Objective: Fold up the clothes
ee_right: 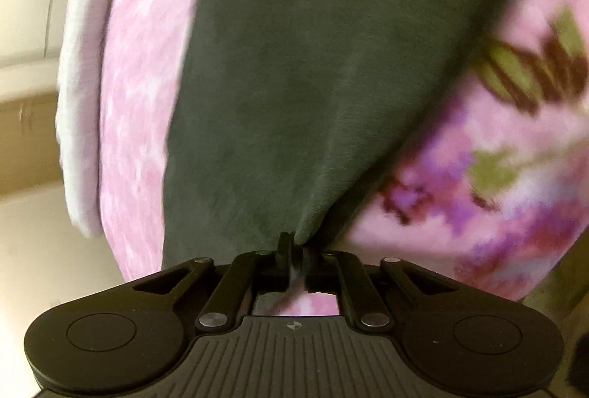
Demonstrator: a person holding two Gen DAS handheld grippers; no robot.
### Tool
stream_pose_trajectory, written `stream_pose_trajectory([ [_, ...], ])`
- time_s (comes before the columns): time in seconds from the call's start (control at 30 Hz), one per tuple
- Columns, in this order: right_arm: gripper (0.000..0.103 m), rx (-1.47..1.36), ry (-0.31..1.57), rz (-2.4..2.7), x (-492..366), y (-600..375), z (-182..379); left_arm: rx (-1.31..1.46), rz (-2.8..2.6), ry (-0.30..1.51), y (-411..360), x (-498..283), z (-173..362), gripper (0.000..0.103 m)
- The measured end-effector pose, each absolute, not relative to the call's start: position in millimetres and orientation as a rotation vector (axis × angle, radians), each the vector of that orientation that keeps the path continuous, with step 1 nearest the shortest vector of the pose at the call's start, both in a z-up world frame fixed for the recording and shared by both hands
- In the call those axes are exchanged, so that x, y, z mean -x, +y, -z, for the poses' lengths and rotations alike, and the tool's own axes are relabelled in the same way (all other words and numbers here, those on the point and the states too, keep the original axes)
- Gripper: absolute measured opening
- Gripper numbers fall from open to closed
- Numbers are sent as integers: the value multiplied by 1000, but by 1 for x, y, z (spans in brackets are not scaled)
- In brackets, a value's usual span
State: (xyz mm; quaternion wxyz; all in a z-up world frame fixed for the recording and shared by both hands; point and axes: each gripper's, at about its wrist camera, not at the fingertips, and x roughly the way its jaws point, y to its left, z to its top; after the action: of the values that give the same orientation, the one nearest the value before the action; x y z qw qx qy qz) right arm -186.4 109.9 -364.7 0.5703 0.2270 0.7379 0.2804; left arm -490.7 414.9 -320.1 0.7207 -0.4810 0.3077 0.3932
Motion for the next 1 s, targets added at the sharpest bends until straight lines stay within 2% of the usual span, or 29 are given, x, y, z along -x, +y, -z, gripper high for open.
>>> stream_pose_trajectory([
  [0.13, 9, -352, 1652, -736, 180, 104, 331, 831, -947, 746, 402, 482, 290, 1],
  [0.23, 9, -158, 1453, -746, 175, 101, 306, 699, -869, 795, 388, 457, 280, 3],
  [0.33, 9, 13, 1283, -789, 170, 104, 295, 669, -715, 854, 375, 419, 294, 7],
  [0.4, 9, 173, 1246, -814, 173, 108, 309, 670, -649, 932, 366, 393, 315, 14],
  [0.47, 9, 325, 1216, -819, 179, 112, 322, 630, -636, 1028, 355, 374, 332, 14],
  [0.57, 9, 393, 1166, -778, 185, 113, 317, 530, -644, 1104, 343, 362, 324, 14],
  [0.7, 9, 371, 1201, -715, 172, 99, 286, 431, -660, 1235, 325, 345, 297, 13],
  [0.97, 9, 345, 1200, -769, 156, 69, 216, 432, -678, 1208, 245, 322, 222, 15],
  [1.0, 14, 344, 1195, -783, 156, 61, 211, 439, -682, 1200, 230, 322, 214, 16],
])
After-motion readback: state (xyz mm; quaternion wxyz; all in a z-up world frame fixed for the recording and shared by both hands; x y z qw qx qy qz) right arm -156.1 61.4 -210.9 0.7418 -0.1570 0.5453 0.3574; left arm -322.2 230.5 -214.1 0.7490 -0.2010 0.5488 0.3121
